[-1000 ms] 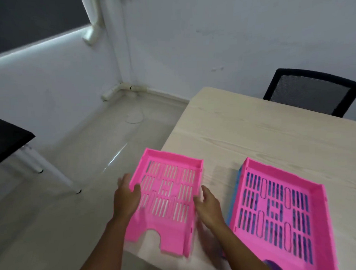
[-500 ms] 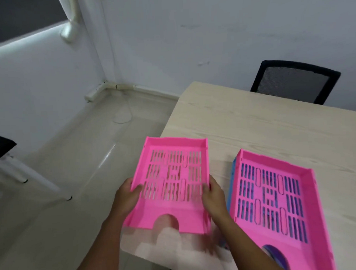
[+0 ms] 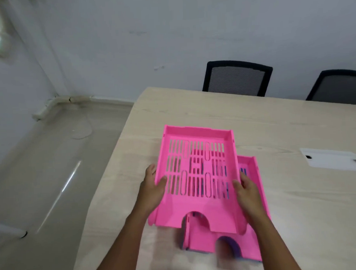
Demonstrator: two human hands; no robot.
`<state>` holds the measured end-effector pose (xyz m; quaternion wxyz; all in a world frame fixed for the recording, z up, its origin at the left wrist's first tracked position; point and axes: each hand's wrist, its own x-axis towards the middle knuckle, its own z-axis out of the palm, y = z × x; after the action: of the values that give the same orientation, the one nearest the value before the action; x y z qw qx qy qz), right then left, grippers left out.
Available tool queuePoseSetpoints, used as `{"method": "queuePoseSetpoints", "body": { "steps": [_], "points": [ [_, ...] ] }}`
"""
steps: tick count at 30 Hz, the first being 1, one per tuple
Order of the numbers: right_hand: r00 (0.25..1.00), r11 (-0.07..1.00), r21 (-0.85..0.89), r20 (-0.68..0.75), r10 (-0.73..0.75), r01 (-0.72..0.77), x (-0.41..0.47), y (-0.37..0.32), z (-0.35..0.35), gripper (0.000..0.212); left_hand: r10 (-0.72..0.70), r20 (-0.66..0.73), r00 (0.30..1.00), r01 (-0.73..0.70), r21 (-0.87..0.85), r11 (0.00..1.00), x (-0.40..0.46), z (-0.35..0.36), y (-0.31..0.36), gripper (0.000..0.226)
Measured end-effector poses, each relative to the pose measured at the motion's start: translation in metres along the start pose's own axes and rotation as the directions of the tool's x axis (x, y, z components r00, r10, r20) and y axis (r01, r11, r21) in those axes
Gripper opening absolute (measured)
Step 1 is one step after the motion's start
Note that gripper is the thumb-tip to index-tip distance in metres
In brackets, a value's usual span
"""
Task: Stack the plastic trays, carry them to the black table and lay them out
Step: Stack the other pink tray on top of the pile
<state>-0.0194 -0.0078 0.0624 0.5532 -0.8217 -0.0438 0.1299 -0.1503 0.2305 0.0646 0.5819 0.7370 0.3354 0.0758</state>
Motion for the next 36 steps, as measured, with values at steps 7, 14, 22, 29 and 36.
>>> {"method": "queuePoseSetpoints", "body": {
  "steps": [7, 14, 22, 29, 36],
  "points": [
    [0.987, 0.985, 0.07, -0.014, 0.161, -0.159, -0.01, 0.028, -0.081, 0.036, 0.01, 0.097, 0.995, -0.01, 0.002, 1.0, -0.021, 0.08, 0.011, 0.037],
    [0.982, 0.977, 0.096, 0.014, 0.19, -0.19, -0.007, 0.04, -0.102, 0.03, 0.017, 0.048, 0.999, -0.018, 0.027, 0.999, -0.026, 0.101, 0.012, 0.022],
    [0.983, 0.978, 0.1, 0.039, 0.181, -0.184, -0.008, 0.045, -0.105, 0.03, 0.037, 0.044, 0.998, -0.04, 0.072, 0.997, -0.031, 0.104, 0.006, 0.023],
    [0.977, 0.97, 0.115, 0.035, 0.211, -0.214, -0.006, 0.046, -0.112, 0.032, 0.062, 0.028, 0.998, -0.065, 0.145, 0.987, -0.031, 0.107, 0.001, 0.014],
    [0.976, 0.958, 0.198, -0.023, 0.215, -0.206, -0.001, 0.056, -0.112, 0.023, -0.053, 0.006, 0.999, 0.053, -0.037, 0.998, -0.008, 0.106, 0.007, 0.039]
  ]
}}
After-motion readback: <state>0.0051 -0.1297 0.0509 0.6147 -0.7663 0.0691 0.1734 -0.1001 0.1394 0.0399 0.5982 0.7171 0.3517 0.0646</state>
